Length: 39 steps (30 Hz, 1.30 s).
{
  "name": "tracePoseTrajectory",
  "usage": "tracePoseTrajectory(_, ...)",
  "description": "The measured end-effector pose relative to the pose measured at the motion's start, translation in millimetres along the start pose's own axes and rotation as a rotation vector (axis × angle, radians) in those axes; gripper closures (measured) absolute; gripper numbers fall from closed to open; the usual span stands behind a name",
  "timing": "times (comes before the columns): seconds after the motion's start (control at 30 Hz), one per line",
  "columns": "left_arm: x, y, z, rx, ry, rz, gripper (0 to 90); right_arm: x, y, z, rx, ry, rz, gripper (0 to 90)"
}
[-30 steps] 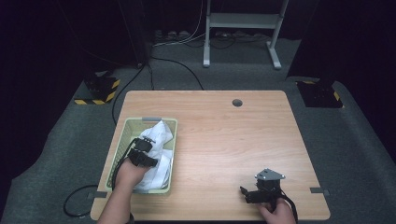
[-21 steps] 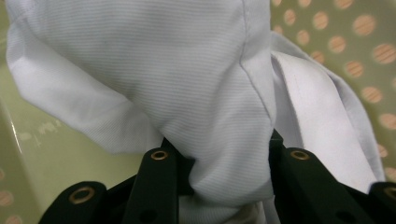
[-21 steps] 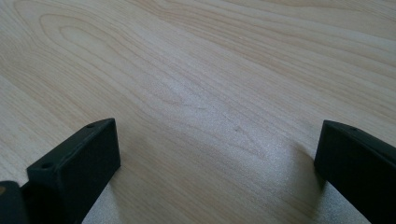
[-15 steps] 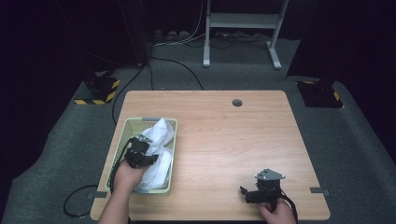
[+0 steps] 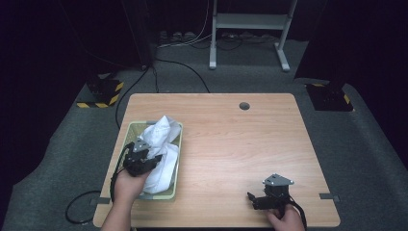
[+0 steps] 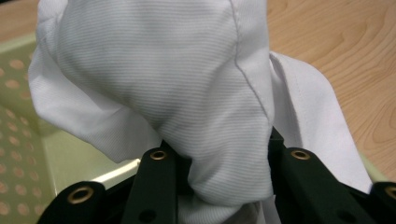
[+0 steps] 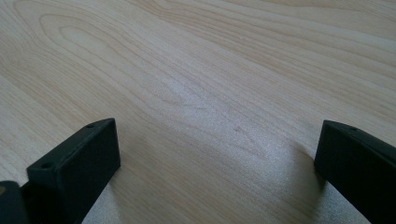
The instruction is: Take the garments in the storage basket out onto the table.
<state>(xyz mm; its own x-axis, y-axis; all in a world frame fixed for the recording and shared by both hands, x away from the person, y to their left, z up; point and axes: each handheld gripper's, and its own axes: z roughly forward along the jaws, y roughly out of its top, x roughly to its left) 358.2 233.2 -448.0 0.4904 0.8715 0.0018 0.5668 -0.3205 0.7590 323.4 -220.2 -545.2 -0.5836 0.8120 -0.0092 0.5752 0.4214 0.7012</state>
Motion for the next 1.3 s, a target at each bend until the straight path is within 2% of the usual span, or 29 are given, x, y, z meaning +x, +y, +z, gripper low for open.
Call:
tracePoseTrajectory(0.23, -7.6, 2.5, -12.7, -0.100, 0.028, 0.019, 68.6, 0.0, 0.0, 0.0, 0.000, 0.000, 0.000, 0.0)
tracePoseTrajectory(0.53, -15.9, 10.5, -28.3, -0.204, 0.048, 0.038, 68.7, 0.0, 0.0, 0.0, 0.000, 0.000, 0.000, 0.0)
tracePoseTrajectory(0.83, -25.8, 19.0, -42.7, -0.301, 0.075, 0.069, 68.8, 0.0, 0.0, 0.0, 0.000, 0.000, 0.000, 0.0)
tracePoseTrajectory(1.3, -36.7, 34.7, -65.0, -0.432, 0.094, 0.079, 68.7, 0.0, 0.0, 0.0, 0.000, 0.000, 0.001, 0.0)
